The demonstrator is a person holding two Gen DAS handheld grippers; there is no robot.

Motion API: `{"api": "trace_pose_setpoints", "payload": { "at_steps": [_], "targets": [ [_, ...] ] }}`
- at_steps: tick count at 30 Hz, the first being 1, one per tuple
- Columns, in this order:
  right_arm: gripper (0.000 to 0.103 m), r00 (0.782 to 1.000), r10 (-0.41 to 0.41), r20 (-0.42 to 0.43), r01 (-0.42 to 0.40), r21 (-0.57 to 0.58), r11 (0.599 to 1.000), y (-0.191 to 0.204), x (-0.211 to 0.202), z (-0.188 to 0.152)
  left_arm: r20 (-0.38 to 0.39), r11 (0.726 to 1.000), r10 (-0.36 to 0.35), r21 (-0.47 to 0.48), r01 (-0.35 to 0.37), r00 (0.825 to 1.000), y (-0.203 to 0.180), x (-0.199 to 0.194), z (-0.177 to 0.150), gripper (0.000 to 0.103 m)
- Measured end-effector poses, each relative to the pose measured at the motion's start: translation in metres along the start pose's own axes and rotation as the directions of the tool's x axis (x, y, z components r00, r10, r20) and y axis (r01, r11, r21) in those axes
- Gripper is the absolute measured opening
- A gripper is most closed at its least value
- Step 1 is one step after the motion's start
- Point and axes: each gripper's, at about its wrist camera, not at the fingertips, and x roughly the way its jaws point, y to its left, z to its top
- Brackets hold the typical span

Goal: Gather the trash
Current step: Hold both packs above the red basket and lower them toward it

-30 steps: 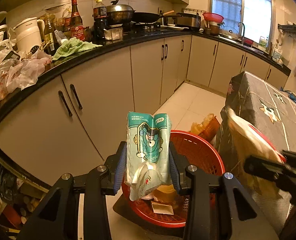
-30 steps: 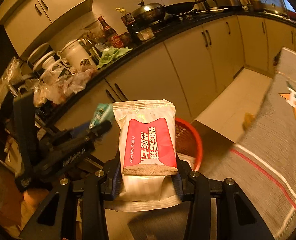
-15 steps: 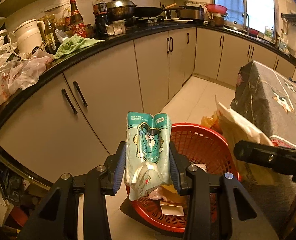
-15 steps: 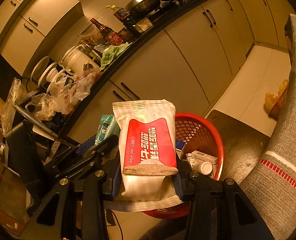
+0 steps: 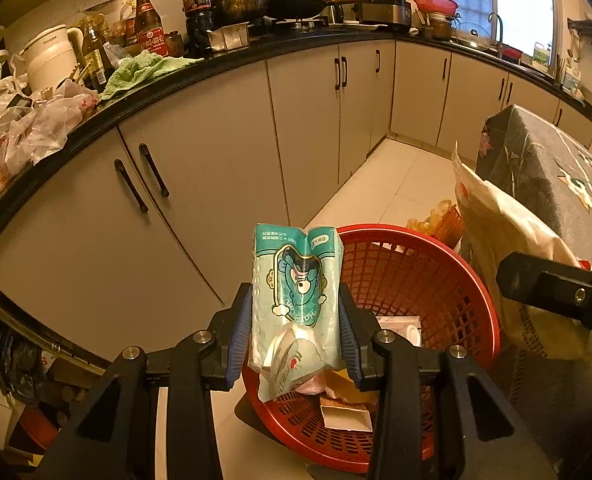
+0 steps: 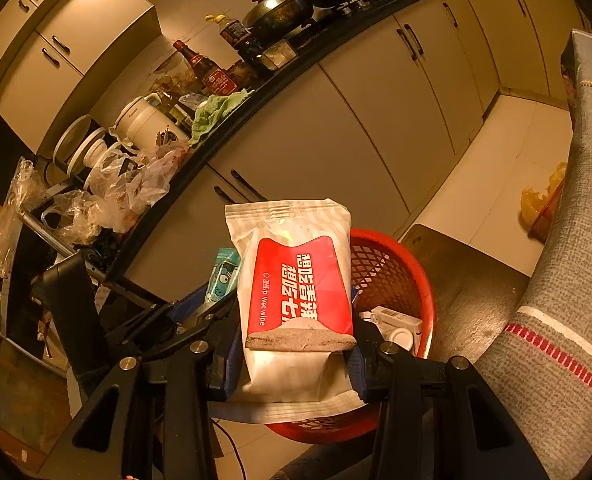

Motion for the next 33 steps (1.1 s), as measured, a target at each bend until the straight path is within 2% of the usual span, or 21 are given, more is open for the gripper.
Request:
{"api": "trace_pose_setpoints", "payload": {
  "at_steps": [9,19,24,29,33],
  "targets": [
    [0.046,0.999,-0.037,0.01,0.037,-0.042,0.998,0.006,0.001,-0.001,-0.018,1.0,-0.012,-0.009,0.012,1.0,0.004,0.01,-0.003,0.039],
    [0.047,0.999,-0.035,-0.002,0.035,-0.034,0.999,0.004,0.004,-0.002,-0.042,0.999,-0.028,-0.027,0.027,0.999,0.008,0.018,-0.01,0.039],
    [0.047,0.999,-0.034,-0.003,0.034,-0.033,0.999,0.003,0.003,-0.002,-0.037,0.998,-0.03,-0.056,0.028,0.999,0.012,0.008,-0.014,0.039],
    [0.047,0.999,-0.043,0.006,0.043,-0.033,0.999,0.002,0.0,-0.002,-0.022,0.989,-0.052,-0.137,0.049,0.998,0.025,-0.014,-0.022,0.039],
    [0.046,0.996,-0.084,0.017,0.085,-0.031,0.996,0.004,-0.005,-0.003,-0.01,0.983,-0.067,-0.175,0.064,0.998,0.031,-0.031,-0.028,0.039]
  ]
}}
